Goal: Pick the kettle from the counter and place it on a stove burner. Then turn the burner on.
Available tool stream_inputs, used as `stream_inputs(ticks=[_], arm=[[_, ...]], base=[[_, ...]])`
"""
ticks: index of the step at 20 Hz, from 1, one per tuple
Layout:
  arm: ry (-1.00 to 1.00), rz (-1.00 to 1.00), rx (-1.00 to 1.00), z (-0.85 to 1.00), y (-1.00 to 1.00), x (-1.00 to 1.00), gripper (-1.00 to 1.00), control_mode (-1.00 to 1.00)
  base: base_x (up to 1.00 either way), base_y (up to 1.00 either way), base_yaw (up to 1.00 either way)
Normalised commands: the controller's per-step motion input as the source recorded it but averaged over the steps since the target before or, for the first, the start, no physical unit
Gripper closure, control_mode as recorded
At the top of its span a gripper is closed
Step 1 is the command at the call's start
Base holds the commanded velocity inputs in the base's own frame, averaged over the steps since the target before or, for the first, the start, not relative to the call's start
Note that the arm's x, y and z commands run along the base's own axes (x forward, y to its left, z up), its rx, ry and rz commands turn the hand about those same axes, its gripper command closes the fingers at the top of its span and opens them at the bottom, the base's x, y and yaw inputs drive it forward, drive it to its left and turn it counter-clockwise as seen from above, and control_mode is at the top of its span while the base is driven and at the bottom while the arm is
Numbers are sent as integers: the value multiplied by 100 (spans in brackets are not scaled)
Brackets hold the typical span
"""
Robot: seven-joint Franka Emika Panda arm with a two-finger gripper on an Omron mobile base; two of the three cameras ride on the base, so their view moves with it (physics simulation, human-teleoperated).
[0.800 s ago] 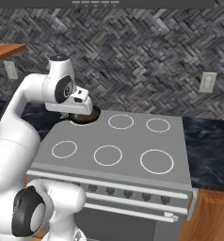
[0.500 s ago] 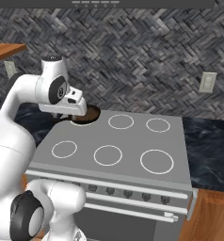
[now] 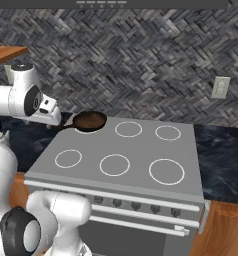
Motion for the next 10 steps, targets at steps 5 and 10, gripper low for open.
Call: stream_inputs(ticks=[5,10], arm=[[0,0,6,0,100,0,-100,-100],[0,0,3,0,100,0,-100,-100]], base=[[0,0,0],[0,0,0]])
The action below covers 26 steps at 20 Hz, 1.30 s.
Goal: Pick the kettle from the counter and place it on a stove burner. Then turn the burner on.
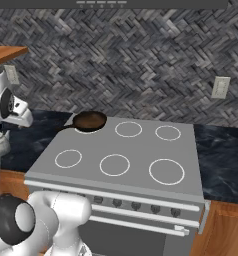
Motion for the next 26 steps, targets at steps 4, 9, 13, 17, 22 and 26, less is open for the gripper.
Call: stream_inputs(ticks=[4,9,13,17,22,26], arm=[[0,0,1,-5,100,0,-100,-100],[0,0,0,-16,99,0,-100,-100],[0,0,0,-19,70,0,-100,-100],[2,0,-9,-9,34,16,-100,-100],[5,0,-9,-15,35,37,-100,-100],[11,0,-7,-26,46,60,-100,-100]], base=[[0,0,0],[0,0,0],[0,0,0],[0,0,0],[0,0,0],[0,0,0]])
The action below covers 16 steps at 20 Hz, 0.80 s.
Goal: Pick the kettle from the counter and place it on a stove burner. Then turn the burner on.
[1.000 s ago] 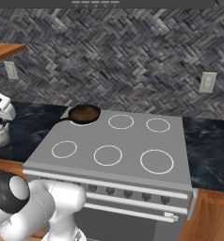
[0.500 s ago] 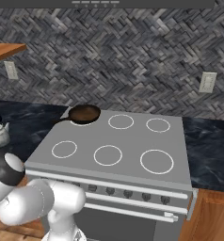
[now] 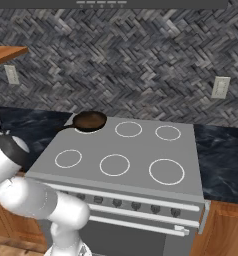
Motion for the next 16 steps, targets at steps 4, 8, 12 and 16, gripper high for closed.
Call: stream_inputs(ticks=[4,8,12,16], arm=[[8,0,-10,-34,41,63,-100,-100],[1,0,-7,-21,44,65,-100,-100],[2,0,0,-8,59,64,-100,-100],[1,0,-3,-6,46,46,-100,-100]], base=[[0,0,0],[0,0,0],[0,0,0],[0,0,0]])
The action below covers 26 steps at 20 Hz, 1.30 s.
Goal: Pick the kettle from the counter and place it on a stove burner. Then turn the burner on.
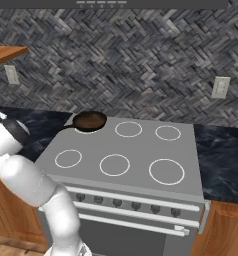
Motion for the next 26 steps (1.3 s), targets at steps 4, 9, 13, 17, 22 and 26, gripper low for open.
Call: stream_inputs(ticks=[4,9,13,17,22,26], arm=[[4,0,-3,0,34,45,-100,-100],[10,0,-1,0,27,24,100,-100],[0,0,0,0,0,0,100,-100],[-5,0,0,0,0,0,100,-100],[-26,0,-2,0,-17,-19,100,-100],[-42,-4,-10,0,-53,-38,100,-100]], base=[[0,0,0],[0,0,0],[0,0,0],[0,0,0],[0,0,0],[0,0,0]])
